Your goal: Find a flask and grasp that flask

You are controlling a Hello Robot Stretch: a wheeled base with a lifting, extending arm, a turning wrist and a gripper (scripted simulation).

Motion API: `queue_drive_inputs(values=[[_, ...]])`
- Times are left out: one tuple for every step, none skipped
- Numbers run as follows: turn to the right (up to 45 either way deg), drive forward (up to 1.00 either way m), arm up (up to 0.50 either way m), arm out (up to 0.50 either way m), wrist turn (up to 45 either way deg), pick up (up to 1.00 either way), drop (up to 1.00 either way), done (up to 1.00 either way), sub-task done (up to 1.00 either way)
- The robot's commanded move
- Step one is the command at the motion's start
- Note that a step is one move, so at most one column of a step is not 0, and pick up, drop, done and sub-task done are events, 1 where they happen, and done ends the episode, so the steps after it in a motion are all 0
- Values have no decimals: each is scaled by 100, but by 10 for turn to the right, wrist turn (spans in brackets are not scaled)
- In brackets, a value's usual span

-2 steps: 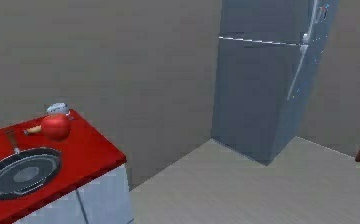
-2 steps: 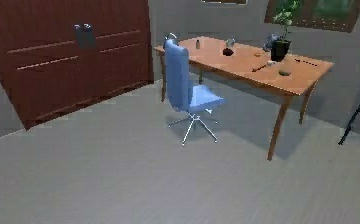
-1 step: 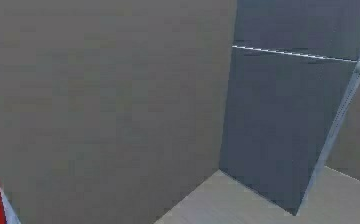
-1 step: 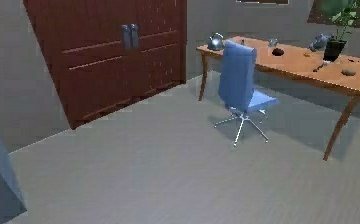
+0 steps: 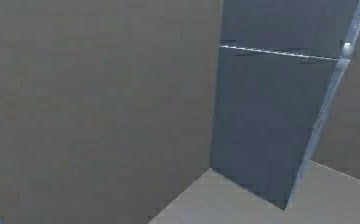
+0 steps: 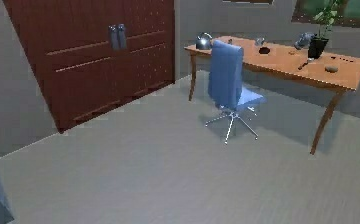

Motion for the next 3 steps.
queue_drive_inputs(values=[[0, 20, 0, 0, 0, 0, 0, 0, 0], [-450, 0, 0, 0, 0, 0, 0, 0, 0], [0, 50, 0, 0, 0, 0, 0, 0, 0]])
